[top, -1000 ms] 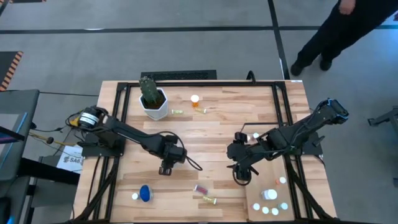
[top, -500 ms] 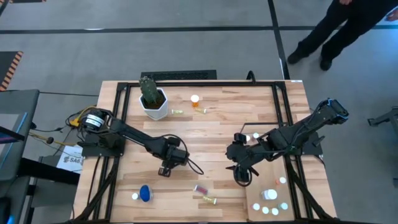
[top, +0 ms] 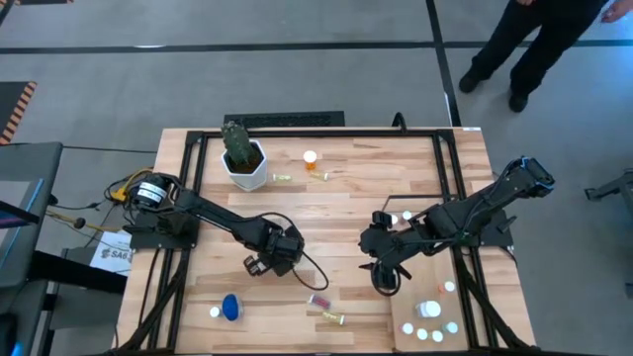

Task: Pick and place medicine bottles onto shelf by color
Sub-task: Put the blue pill bottle on the shelf

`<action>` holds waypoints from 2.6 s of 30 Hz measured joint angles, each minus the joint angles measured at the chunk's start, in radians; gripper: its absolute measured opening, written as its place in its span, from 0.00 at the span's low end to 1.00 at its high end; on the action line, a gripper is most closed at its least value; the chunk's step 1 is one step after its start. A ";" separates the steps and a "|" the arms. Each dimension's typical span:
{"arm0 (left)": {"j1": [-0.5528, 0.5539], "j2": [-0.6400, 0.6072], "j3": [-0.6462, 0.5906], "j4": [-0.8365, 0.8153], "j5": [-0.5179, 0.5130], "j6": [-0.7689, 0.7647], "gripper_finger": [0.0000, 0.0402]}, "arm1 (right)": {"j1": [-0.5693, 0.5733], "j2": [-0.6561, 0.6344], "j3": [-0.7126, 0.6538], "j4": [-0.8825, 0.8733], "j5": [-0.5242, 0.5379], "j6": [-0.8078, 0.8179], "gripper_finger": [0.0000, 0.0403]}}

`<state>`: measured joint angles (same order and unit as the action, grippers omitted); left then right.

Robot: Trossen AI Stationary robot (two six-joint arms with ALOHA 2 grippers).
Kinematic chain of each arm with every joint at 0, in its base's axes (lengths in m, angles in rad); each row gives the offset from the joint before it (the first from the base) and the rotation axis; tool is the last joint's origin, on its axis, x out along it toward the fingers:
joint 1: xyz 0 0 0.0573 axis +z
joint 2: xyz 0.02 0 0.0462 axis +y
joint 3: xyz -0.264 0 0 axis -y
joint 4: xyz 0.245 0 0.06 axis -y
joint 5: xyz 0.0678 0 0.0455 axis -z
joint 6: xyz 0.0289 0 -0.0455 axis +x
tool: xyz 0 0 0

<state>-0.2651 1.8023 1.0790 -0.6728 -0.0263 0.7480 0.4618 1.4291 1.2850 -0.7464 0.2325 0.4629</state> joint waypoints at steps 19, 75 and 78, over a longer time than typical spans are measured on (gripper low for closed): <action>-0.011 0.001 0.000 0.031 0.002 0.543 0.24 | 0.000 0.000 0.000 0.000 0.000 0.000 0.74; -0.058 -0.119 0.002 0.126 -0.275 -2.317 0.57 | 0.000 0.000 0.000 0.002 0.001 0.000 0.74; -0.068 -0.082 0.002 0.127 -0.300 -2.452 0.57 | 0.000 0.000 0.000 0.003 0.001 0.000 0.74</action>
<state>-0.3333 1.7202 1.0805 -0.5458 -0.3258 -1.7041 0.4618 1.4288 1.2846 -0.7433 0.2333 0.4633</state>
